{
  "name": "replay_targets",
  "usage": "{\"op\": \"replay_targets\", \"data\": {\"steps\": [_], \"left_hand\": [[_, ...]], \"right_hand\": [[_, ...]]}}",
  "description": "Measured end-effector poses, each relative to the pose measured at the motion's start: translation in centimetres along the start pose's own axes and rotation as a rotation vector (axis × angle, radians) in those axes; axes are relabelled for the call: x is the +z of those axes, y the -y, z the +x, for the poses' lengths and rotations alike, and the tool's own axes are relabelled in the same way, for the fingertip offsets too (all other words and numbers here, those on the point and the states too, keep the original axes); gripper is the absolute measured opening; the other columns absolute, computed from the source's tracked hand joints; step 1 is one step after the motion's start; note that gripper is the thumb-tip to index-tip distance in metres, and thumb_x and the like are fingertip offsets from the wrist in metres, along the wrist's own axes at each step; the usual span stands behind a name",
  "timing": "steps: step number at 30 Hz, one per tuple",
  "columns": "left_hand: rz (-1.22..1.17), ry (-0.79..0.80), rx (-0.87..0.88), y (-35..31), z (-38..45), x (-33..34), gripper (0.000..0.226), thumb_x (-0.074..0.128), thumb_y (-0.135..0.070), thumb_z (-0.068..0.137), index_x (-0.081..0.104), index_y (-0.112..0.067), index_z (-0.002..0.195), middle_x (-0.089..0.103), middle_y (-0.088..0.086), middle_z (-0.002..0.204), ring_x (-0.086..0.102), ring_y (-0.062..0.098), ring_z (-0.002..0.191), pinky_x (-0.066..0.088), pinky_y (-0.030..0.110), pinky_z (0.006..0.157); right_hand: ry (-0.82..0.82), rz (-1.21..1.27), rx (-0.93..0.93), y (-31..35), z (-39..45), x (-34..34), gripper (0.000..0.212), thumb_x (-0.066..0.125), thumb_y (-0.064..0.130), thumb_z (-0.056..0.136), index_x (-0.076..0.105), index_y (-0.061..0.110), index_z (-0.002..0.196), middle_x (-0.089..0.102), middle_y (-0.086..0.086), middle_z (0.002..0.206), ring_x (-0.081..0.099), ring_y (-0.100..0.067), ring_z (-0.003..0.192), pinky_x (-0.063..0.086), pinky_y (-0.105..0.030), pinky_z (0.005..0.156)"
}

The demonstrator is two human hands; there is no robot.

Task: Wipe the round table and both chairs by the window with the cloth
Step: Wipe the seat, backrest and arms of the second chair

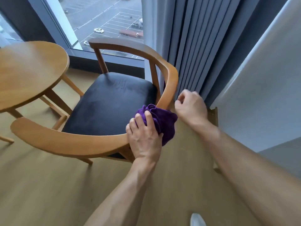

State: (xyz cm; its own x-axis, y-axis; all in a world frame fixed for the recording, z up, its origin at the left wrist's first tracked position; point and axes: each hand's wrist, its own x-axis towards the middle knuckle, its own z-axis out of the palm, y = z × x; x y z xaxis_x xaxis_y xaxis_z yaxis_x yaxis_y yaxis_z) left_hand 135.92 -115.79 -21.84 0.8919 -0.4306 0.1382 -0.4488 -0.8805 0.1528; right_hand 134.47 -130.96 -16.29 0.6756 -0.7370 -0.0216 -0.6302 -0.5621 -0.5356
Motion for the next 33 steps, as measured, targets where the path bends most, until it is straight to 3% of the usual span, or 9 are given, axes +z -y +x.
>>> {"op": "replay_targets", "data": {"steps": [1, 3, 7, 15, 20, 23, 26, 30, 33], "left_hand": [[0.008, -0.029, -0.011, -0.3, 0.4, 0.1, 0.090, 0.081, -0.050, 0.071, 0.042, -0.009, 0.142, 0.050, 0.019, 0.135, 0.049, 0.038, 0.122, 0.039, 0.050, 0.105], [0.002, -0.081, -0.036, -1.2, 1.1, 0.2, 0.086, 0.083, -0.049, 0.069, 0.049, -0.007, 0.136, 0.054, 0.019, 0.131, 0.054, 0.037, 0.117, 0.044, 0.050, 0.100], [-0.018, -0.168, -0.070, -4.0, 3.4, 0.0, 0.082, 0.080, -0.054, 0.071, 0.050, -0.008, 0.132, 0.055, 0.014, 0.130, 0.055, 0.032, 0.114, 0.047, 0.046, 0.097], [-0.066, -0.304, -0.090, -3.1, 1.5, 1.2, 0.069, 0.077, -0.042, 0.075, 0.054, -0.011, 0.132, 0.059, 0.011, 0.125, 0.058, 0.031, 0.109, 0.050, 0.046, 0.088], [0.196, -0.293, -0.115, 3.1, -3.2, 1.7, 0.060, 0.073, -0.039, 0.077, 0.057, -0.020, 0.132, 0.058, 0.008, 0.134, 0.052, 0.034, 0.127, 0.036, 0.051, 0.109], [0.255, -0.250, -0.220, 3.6, -4.0, 1.5, 0.055, 0.070, -0.039, 0.083, 0.056, -0.028, 0.136, 0.051, 0.006, 0.146, 0.040, 0.037, 0.140, 0.027, 0.057, 0.115], [0.148, -0.302, -0.466, 0.6, -3.9, 1.3, 0.044, 0.051, -0.020, 0.094, 0.056, -0.033, 0.136, 0.039, 0.005, 0.156, 0.030, 0.037, 0.145, 0.026, 0.059, 0.113], [-0.089, -0.395, -0.663, -2.4, -3.4, 2.5, 0.056, 0.058, -0.013, 0.090, 0.050, -0.027, 0.144, 0.026, 0.006, 0.164, 0.014, 0.034, 0.152, 0.019, 0.061, 0.118], [-0.279, -0.584, -0.789, -3.9, -2.6, 3.1, 0.062, 0.038, -0.012, 0.087, 0.049, -0.022, 0.146, 0.025, 0.007, 0.164, 0.011, 0.034, 0.154, 0.019, 0.060, 0.119]], "right_hand": [[-0.112, -0.078, -0.234, 0.4, 1.8, -0.4, 0.012, 0.055, 0.026, 0.094, 0.062, 0.017, 0.099, 0.059, -0.003, 0.105, 0.057, -0.021, 0.095, 0.050, -0.035, 0.077], [-0.025, -0.175, -0.624, 1.4, 5.4, -0.7, 0.019, 0.054, 0.028, 0.096, 0.065, 0.016, 0.104, 0.061, -0.003, 0.112, 0.054, -0.023, 0.106, 0.042, -0.037, 0.098], [0.255, -0.349, -0.919, 2.3, 9.3, 1.1, 0.041, 0.039, 0.038, 0.103, 0.069, 0.016, 0.087, 0.072, 0.001, 0.093, 0.061, -0.021, 0.093, 0.036, -0.033, 0.104], [0.068, -0.219, -1.044, 0.2, 8.9, 2.4, 0.060, 0.022, 0.048, 0.101, 0.065, 0.023, 0.068, 0.070, 0.004, 0.077, 0.057, -0.019, 0.085, 0.037, -0.036, 0.099], [0.034, -0.379, -1.085, 0.1, 8.8, 2.4, 0.056, 0.034, 0.056, 0.099, 0.070, 0.023, 0.072, 0.064, 0.004, 0.075, 0.055, -0.018, 0.085, 0.040, -0.039, 0.096], [0.093, -0.484, -1.108, 1.2, 8.6, 2.4, 0.051, 0.029, 0.047, 0.100, 0.066, 0.027, 0.070, 0.067, 0.000, 0.080, 0.052, -0.021, 0.086, 0.036, -0.041, 0.100], [0.190, -0.700, -1.150, 2.6, 8.5, 1.9, 0.047, 0.021, 0.037, 0.099, 0.055, 0.026, 0.070, 0.064, -0.004, 0.083, 0.054, -0.024, 0.085, 0.035, -0.043, 0.100], [0.238, -0.821, -1.298, 2.9, 7.4, 3.1, 0.043, 0.021, 0.041, 0.102, 0.055, 0.027, 0.079, 0.047, 0.008, 0.067, 0.045, -0.016, 0.065, 0.041, -0.040, 0.076], [0.171, -0.749, -1.380, 3.0, 7.6, 3.9, 0.059, 0.013, 0.054, 0.097, 0.063, 0.031, 0.075, 0.038, 0.012, 0.055, 0.037, -0.010, 0.051, 0.028, -0.029, 0.055]]}}
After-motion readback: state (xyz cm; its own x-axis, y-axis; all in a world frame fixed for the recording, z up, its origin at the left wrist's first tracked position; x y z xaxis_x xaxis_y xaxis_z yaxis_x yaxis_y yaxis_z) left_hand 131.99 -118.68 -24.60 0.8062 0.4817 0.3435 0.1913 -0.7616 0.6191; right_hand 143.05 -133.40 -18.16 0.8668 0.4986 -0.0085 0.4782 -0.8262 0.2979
